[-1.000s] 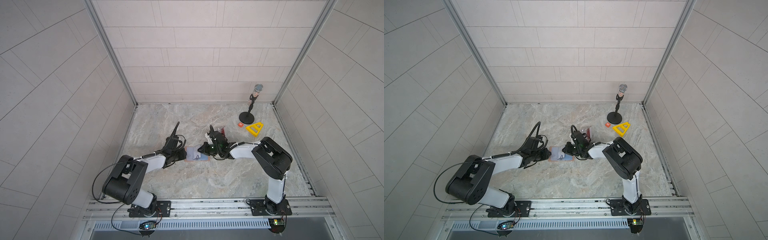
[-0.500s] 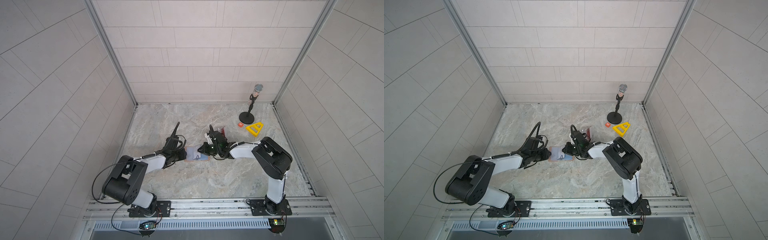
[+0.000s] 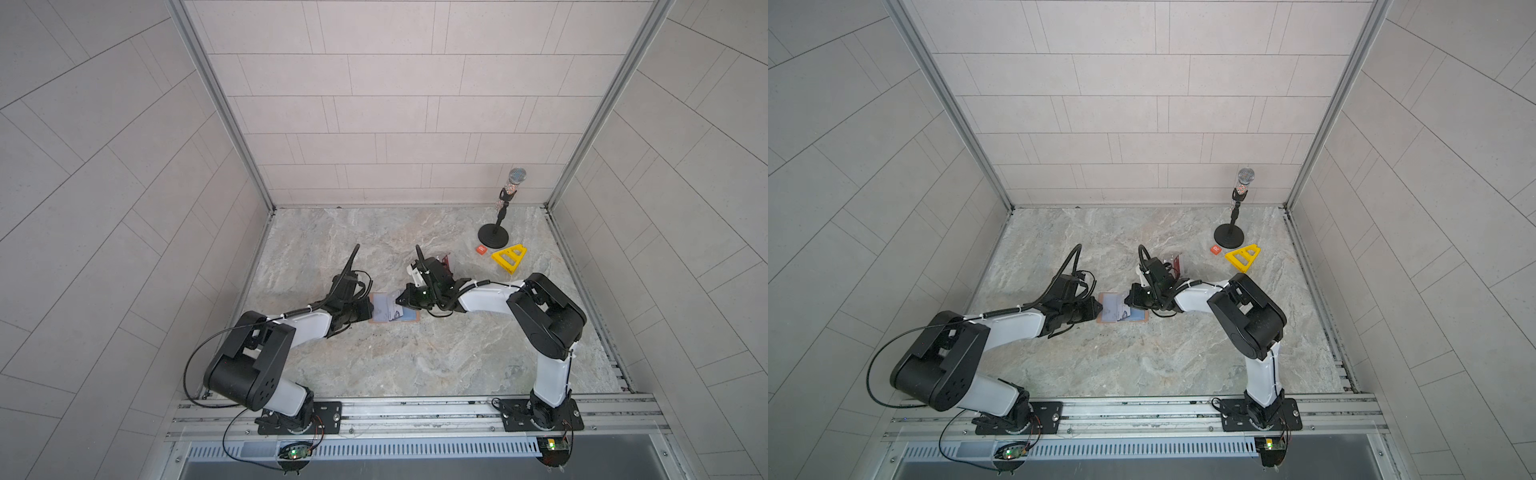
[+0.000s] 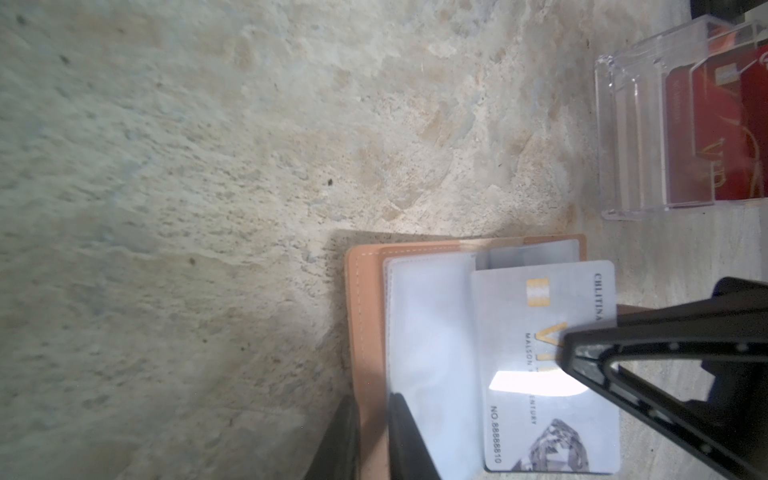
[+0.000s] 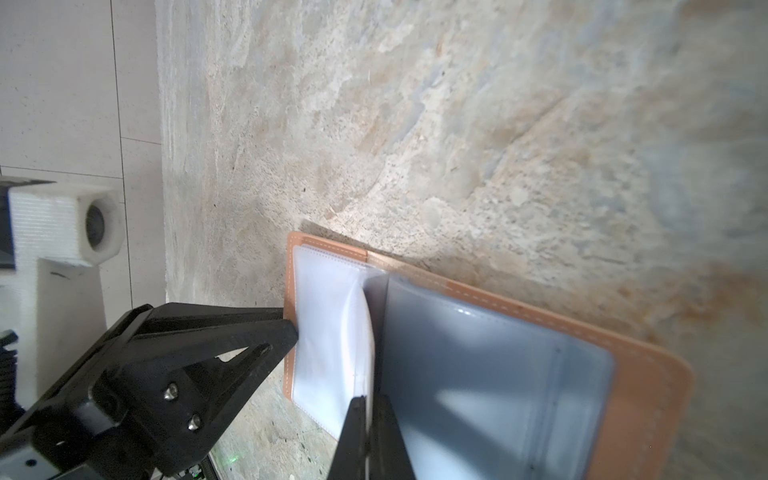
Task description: Put the credit cards into the card holder
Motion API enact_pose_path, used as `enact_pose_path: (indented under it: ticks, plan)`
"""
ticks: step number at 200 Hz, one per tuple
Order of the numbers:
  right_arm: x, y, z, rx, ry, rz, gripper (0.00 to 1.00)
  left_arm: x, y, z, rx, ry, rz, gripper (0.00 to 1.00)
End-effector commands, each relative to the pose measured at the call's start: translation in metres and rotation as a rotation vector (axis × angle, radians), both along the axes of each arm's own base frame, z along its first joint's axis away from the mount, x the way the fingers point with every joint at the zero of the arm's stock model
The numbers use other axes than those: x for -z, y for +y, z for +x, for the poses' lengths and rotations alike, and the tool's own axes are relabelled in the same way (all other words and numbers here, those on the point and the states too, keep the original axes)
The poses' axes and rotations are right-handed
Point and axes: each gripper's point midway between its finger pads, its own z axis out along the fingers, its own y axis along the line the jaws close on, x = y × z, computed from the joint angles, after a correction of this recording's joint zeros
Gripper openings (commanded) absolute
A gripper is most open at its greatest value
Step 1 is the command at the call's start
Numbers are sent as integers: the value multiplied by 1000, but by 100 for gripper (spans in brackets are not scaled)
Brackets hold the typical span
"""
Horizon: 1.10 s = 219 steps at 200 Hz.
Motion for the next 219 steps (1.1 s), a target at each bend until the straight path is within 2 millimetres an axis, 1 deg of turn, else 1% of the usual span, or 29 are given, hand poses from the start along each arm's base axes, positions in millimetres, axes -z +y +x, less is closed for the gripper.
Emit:
enact_pose_path:
  ticks: [1, 52, 74, 91, 116, 131, 149, 175, 219]
  plan:
    - [33, -14, -25, -51, 111, -89, 0, 36, 11, -45, 17, 185, 66, 20]
    - [35, -15, -31, -130, 144, -67, 0, 37, 10, -45, 21, 190, 63, 20]
    - [36, -13, -26, -131, 146, -70, 0, 36, 9, -45, 27, 189, 57, 20]
    - [36, -9, -27, -149, 163, -60, 0, 36, 10, -44, 22, 187, 61, 20]
    - [34, -17, -26, -131, 143, -92, 0, 35, 10, -44, 23, 185, 62, 20]
    - [33, -16, -28, -144, 152, -77, 0, 34, 9, -44, 27, 186, 58, 20]
    - [36, -16, -30, -156, 159, -82, 0, 34, 8, -44, 33, 185, 53, 20]
    - [38, -12, -32, -180, 180, -59, 0, 34, 9, -45, 29, 187, 58, 20]
    - [37, -17, -38, -186, 181, -71, 0, 34, 15, -44, 2, 184, 80, 20]
